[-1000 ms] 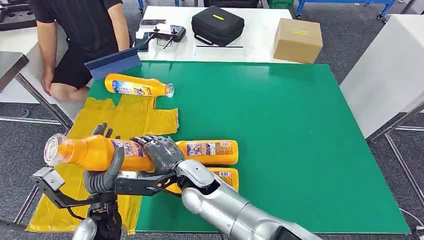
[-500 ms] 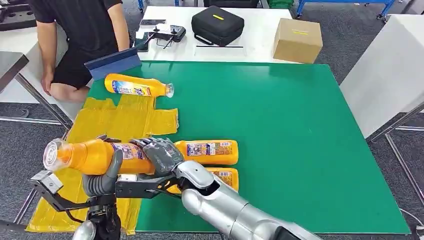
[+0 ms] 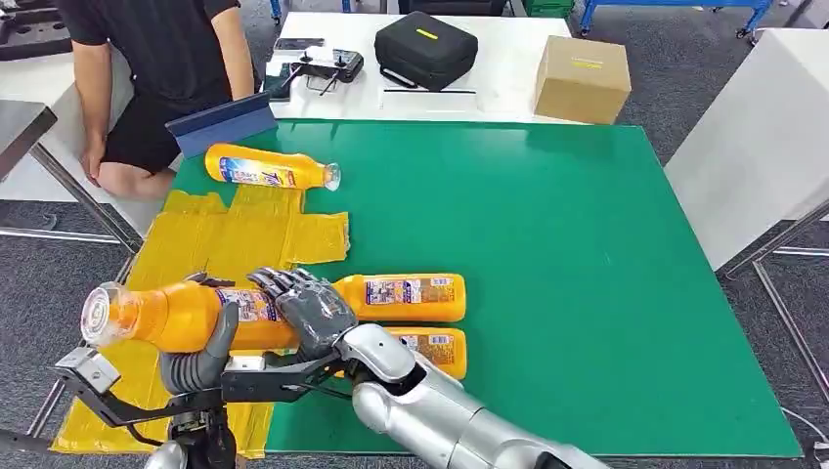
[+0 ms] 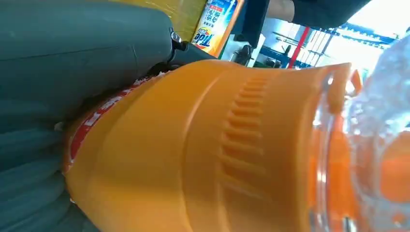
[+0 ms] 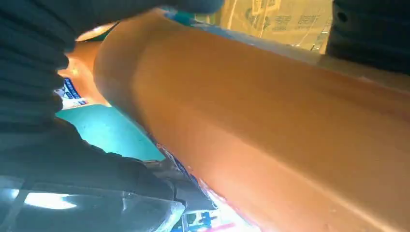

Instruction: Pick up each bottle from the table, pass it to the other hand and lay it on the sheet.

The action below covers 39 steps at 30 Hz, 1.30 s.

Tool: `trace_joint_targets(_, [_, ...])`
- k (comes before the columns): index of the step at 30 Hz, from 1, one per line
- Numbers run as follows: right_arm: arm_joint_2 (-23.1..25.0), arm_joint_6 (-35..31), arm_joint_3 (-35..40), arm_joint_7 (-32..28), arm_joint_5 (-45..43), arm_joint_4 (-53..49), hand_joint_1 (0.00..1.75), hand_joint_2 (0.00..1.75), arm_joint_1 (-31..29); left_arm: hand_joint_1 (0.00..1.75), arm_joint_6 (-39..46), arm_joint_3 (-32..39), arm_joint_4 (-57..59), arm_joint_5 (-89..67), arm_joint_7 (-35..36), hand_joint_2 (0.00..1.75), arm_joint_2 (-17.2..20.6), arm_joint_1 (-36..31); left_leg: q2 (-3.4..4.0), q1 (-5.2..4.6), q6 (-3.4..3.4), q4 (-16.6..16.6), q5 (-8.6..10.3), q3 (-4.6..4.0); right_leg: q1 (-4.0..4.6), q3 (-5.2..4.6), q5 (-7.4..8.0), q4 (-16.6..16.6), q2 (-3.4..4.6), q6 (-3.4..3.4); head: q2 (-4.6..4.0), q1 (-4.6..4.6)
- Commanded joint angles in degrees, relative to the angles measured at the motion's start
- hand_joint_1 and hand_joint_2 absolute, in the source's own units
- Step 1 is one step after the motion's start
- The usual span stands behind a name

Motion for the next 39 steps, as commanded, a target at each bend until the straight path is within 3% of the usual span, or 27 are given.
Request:
trace_joint_targets(1, [-1.07, -0.18, -4.75, -2.56, 1.13, -1.82, 0.00, 0.00, 1.28, 1.75, -0.61, -0.74, -1.35, -0.12, -0.47, 1.75, 0.50, -2.25, -0.11, 0.10, -0.22, 0.01, -0.03, 0.08, 0.09, 0.16, -0.05, -0.05, -0.13, -0.13, 0.00, -0.02])
trace_joint_targets(19, [-5.64, -0.61, -12.59, -1.88, 0.51, -11.96, 0.00, 0.00, 0.28, 1.75, -1.58, 0.88, -0.77, 1.62, -0.35, 1.75, 1.92, -4.92, -0.11, 0.07, -0.23, 0.00, -0.03, 0.11, 0.06, 0.19, -0.05, -0.04, -0.13, -0.13, 0.00, 0.00])
trace_joint_targets(24, [-13.36, -0.31, -20.97, -1.06, 0.94, -25.35, 0.00, 0.00, 0.43, 1.75, -2.23, 5.14, -1.11, -0.30, -0.37, 1.75, 3.97, -3.88, -0.25, 0.09, -0.28, 0.06, -0.02, 0.08, 0.08, 0.20, -0.08, -0.01, -0.27, -0.16, 0.00, 0.00])
trace_joint_targets(30, [-19.10, 2.48, -30.81, -2.66, 4.98, -38.32, 0.00, 0.00, 5.66, 1.75, -4.23, 10.83, 2.16, -7.51, 0.09, 1.75, 6.93, -6.22, -0.27, 0.09, -0.32, 0.04, -0.03, 0.14, 0.08, 0.29, -0.08, -0.05, -0.29, -0.19, 0.00, 0.02])
trace_joint_targets(35, [-19.01, 3.95, -32.74, -4.04, 5.72, -41.41, 0.00, 0.00, 8.09, 1.75, -5.22, 13.09, 7.23, -11.83, 2.72, 1.75, 8.07, -11.77, -0.57, 0.06, -0.29, 0.02, 0.05, 0.12, 0.05, 0.29, -0.10, -0.06, -0.56, -0.16, 0.00, 0.02])
trace_joint_targets(39, [-18.60, 3.96, -32.21, -3.95, 6.01, -40.68, 0.00, 0.00, 7.72, 1.75, -5.38, 12.88, 6.78, -11.99, 2.72, 1.75, 7.61, -11.20, -0.03, 0.05, -0.20, 0.02, -0.01, 0.07, 0.05, 0.14, 0.02, -0.05, -0.06, -0.09, 0.00, 0.00])
